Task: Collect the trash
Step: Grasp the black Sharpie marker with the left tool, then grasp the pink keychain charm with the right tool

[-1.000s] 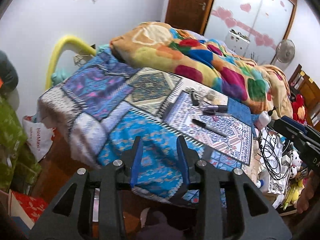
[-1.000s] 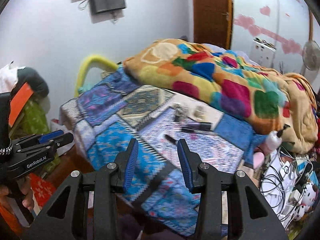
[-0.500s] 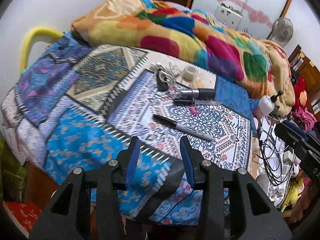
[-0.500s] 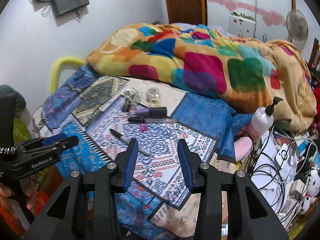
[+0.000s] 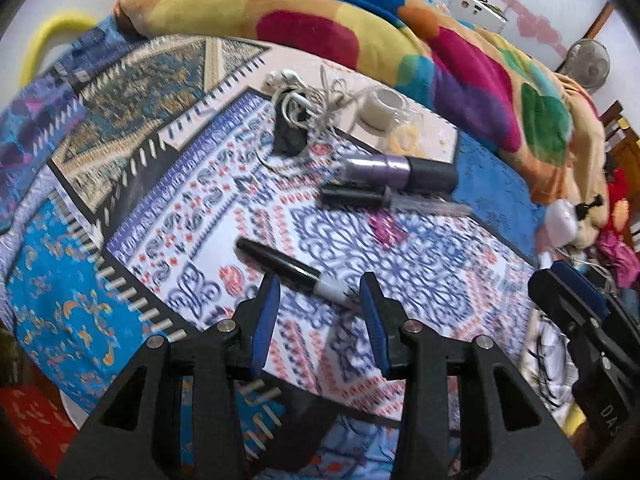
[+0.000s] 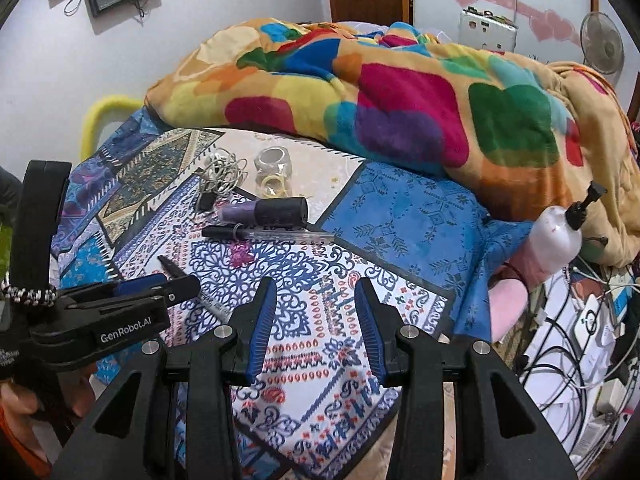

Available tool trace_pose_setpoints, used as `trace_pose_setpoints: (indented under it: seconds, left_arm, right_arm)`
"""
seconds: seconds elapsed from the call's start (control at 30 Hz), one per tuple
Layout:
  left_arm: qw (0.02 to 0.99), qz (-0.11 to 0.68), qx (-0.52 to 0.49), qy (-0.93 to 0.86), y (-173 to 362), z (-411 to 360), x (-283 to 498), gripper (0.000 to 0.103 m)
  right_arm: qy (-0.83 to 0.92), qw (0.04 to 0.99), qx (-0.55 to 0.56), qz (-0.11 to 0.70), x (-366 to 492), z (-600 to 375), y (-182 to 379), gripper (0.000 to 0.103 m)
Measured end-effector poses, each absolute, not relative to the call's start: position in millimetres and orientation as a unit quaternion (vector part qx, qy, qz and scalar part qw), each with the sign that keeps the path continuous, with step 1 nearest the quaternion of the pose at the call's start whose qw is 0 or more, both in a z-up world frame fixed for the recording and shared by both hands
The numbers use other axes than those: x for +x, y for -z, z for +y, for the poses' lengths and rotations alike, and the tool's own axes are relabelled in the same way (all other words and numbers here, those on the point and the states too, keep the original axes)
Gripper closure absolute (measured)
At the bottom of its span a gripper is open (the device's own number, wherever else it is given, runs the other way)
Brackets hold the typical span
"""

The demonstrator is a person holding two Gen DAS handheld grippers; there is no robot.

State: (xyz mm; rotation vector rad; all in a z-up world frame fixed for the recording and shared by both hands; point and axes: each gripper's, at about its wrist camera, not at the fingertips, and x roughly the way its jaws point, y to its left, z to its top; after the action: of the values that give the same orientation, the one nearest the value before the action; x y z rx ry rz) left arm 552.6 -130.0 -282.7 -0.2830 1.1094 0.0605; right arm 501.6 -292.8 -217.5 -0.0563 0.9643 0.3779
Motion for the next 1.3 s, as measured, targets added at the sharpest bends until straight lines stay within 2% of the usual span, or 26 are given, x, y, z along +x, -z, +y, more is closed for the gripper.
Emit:
trace_pose_setpoints:
  seconds: [0.13,0.2,0.27,0.33,0.7,0.8,0.83,0.9,1.1,1.3]
  left_arm:
    - [0.843,0.52,-0.131,-0.03,289,-128,555,0.062]
    - [0.849,0.514,-0.117,-0.032,290,-127,555,0.069]
    - [0.853,0.51,-0.106,-0.017,291,-126,554,0.087]
    - [0.855,0.509,-0.098,-0.004,292,-121,552,0.092]
    - [0.854,0.503,-0.129,0.006,293,-81,546,0.092]
    - [0.857,0.501,-0.117,0.007,293,-84,545,0.092]
    - [0.858,0.501,-0.113,0.01,293,-85,545,0.092]
    - [0.855,0.503,-0.12,0.023,293,-85,545,0.092]
    - [0.852,0.506,-0.127,0.038,289,-87,543,0.092]
    - [0.86,0.494,-0.123,0.041,270,-89,538,0.092]
  right_arm:
    - [-0.194,0.867,-0.028,0.459,510,-287,225,0.066]
    - [-0.201,0.865,-0.032,0.459,513,-282,228,0.066]
    - [-0.216,0.86,-0.036,0.461,516,-274,233,0.066]
    - [-0.232,0.853,-0.038,0.465,519,-264,238,0.066]
    - [-0.254,0.837,-0.073,0.479,531,-218,269,0.066]
    - [-0.233,0.849,-0.107,0.462,525,-212,271,0.073]
    - [-0.231,0.851,-0.118,0.457,524,-209,272,0.079]
    - [-0.229,0.852,-0.132,0.452,523,-207,271,0.082]
    - [-0.252,0.837,-0.065,0.481,536,-219,263,0.083]
    - [-0.231,0.856,-0.041,0.461,535,-232,230,0.083]
